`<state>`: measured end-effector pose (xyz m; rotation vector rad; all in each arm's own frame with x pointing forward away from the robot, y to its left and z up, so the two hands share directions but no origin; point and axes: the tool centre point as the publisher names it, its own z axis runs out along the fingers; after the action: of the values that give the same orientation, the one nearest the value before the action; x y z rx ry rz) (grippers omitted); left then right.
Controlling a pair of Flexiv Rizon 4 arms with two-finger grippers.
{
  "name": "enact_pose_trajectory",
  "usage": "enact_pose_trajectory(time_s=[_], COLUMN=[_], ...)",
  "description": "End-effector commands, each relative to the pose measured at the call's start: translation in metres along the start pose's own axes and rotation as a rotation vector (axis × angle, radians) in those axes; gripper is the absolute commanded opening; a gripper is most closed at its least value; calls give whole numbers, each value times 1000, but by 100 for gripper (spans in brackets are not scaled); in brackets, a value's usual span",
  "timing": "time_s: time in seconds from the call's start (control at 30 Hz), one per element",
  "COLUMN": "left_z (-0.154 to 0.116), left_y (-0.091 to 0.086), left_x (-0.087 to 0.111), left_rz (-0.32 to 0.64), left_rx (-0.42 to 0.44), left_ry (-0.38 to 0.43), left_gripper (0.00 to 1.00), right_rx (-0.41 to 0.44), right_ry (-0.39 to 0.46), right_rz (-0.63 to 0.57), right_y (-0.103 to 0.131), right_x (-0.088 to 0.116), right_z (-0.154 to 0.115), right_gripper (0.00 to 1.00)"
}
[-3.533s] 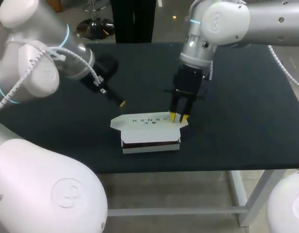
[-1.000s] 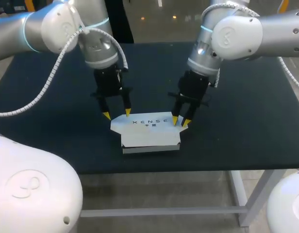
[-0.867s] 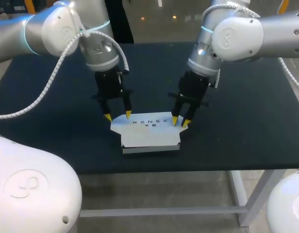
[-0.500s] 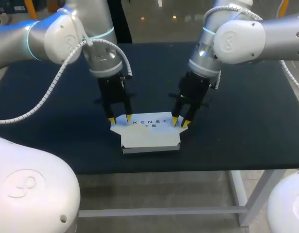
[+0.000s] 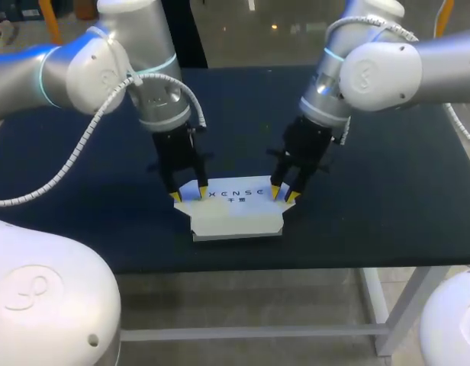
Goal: Assemble the packaging by folding the flat box into shape, placing the metal phone stand inside, and closing the box properly
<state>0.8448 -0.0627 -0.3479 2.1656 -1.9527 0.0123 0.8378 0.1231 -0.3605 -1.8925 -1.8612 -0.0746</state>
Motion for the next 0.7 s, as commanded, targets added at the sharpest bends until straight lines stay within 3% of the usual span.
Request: enact_pose_trajectory(time_s=[0.03, 0.7], left_z=[3, 12], left_y=[3, 8], left_x=[-1, 4], left_rz=[-4, 3], left_rx=[15, 39], left_ry=[-2, -23], left_gripper=[57, 59], right_rx=[-19, -100], right_ry=[11, 20], right_rz=[1, -16], right_y=[-2, 3], right_x=[-3, -6], right_z=[1, 11], right_gripper=[35, 35])
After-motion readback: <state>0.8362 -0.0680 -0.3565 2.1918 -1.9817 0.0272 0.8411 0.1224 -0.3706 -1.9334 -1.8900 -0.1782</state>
